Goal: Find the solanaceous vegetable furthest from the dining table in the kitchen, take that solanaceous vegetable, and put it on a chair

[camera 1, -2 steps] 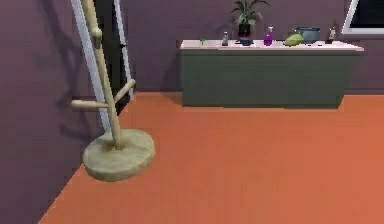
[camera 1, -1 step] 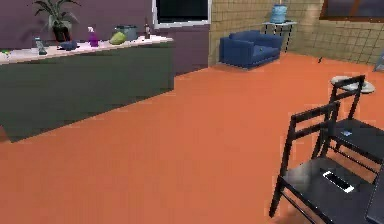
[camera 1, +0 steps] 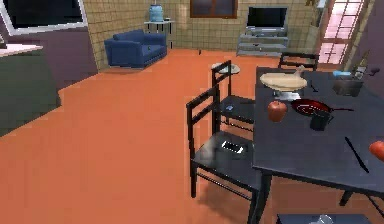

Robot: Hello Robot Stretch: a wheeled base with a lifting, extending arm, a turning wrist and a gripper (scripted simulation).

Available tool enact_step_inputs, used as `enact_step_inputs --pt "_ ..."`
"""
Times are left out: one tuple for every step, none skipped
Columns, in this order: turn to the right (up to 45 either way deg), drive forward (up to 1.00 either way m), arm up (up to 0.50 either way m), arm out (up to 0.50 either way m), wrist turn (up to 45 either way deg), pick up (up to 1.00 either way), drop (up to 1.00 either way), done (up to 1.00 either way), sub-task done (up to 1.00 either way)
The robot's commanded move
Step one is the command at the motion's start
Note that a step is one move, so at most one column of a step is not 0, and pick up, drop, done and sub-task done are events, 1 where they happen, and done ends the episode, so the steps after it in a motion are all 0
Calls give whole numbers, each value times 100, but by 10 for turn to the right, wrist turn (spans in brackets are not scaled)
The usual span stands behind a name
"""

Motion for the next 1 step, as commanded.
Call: enact_step_inputs --pt "0 50 0 0 0 0 0 0 0"
